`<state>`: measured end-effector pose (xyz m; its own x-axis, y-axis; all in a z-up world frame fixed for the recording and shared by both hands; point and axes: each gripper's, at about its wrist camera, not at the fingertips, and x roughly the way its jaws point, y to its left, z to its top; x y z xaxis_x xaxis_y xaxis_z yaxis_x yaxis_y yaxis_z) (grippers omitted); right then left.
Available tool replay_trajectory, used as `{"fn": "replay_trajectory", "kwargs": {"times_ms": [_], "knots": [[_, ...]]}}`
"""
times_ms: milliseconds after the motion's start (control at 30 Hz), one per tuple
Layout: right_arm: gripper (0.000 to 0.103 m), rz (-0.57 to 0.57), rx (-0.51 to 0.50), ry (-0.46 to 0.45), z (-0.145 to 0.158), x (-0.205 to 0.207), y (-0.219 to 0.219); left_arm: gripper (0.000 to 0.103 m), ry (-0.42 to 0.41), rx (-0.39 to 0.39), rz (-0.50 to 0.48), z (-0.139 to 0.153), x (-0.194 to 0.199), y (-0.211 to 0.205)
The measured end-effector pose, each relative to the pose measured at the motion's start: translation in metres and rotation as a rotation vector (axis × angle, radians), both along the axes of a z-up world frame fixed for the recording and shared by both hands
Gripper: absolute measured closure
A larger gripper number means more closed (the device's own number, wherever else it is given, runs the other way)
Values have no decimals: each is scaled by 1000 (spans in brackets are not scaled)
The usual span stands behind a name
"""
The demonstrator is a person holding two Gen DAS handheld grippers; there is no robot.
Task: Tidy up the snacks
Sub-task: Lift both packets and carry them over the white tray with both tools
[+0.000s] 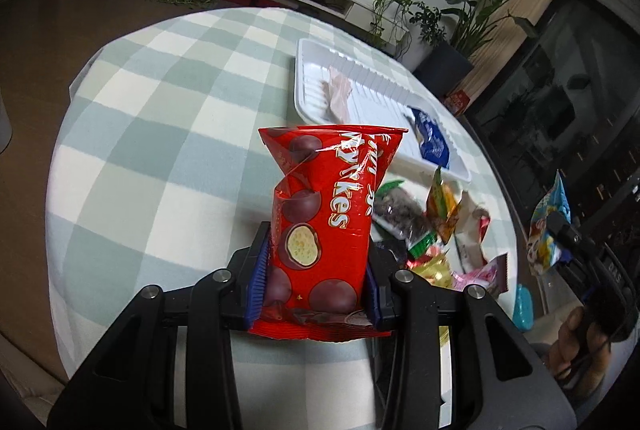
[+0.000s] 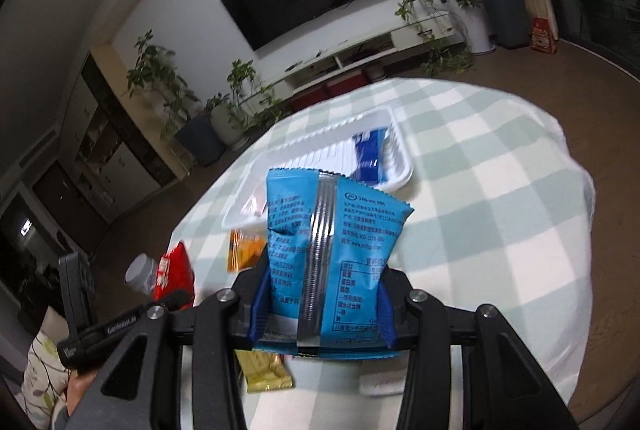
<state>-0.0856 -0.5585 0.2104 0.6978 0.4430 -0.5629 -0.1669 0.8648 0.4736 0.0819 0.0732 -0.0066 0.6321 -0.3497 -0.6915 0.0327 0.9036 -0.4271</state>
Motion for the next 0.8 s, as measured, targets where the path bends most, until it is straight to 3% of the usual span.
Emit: {"fn": "replay_trajectory", "kwargs": {"times_ms": [200,433,600,800], "knots": [[57,-33,10,-47,28,42,-12,67,-37,35,-15,32,37,-1],[57,37,-47,-75,50,118,18,67,-60,125,-111,67,120,-35],[57,108,-88,-50,42,174,57,67,-3,167,-157,53,176,-63],[57,165,-171,37,-5,196,78,67,57,188,-156,20,210,-76]]}}
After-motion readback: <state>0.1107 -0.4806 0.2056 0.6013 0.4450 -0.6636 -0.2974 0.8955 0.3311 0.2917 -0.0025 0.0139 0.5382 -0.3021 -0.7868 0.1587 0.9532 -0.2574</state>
